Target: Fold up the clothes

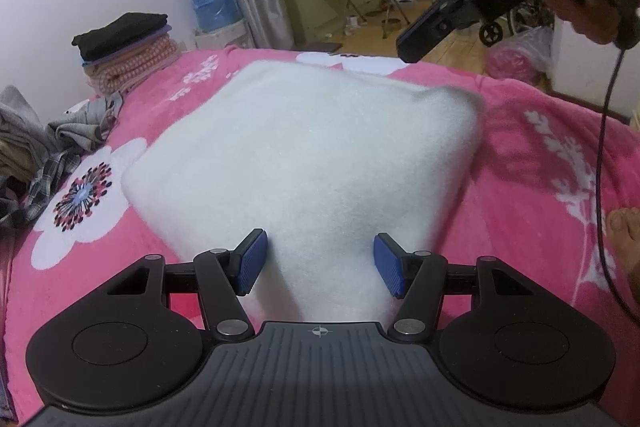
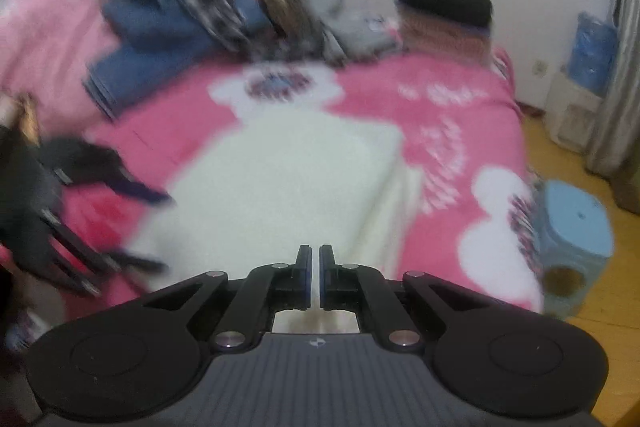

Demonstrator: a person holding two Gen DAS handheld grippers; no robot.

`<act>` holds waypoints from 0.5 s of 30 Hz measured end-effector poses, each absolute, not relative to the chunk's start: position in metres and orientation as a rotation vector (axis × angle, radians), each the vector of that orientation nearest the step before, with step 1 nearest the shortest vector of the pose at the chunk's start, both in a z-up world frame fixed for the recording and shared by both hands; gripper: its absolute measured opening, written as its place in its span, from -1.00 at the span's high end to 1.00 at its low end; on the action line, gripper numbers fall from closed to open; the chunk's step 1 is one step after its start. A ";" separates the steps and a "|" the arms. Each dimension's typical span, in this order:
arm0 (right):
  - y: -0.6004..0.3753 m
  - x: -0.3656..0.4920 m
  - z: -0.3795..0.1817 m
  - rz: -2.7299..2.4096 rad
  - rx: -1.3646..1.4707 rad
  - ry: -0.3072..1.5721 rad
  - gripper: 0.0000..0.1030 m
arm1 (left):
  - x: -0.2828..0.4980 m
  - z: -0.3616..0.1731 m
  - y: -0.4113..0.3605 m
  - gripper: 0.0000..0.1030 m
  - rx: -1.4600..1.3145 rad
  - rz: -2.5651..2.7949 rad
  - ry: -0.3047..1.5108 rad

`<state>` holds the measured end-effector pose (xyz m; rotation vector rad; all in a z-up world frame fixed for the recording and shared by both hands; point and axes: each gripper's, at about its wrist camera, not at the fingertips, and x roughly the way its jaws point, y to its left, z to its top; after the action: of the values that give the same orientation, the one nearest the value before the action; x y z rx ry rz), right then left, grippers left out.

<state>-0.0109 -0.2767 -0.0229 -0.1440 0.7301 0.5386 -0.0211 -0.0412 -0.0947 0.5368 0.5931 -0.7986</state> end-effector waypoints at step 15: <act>-0.245 -0.063 -0.056 0.315 -0.112 0.722 0.98 | -0.010 -0.082 -0.027 -0.13 0.427 -0.868 0.606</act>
<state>-0.0631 -0.2453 -0.0560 -0.1118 0.7217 0.3153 -0.0101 -0.0273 -0.0821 0.4267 0.6060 -0.8684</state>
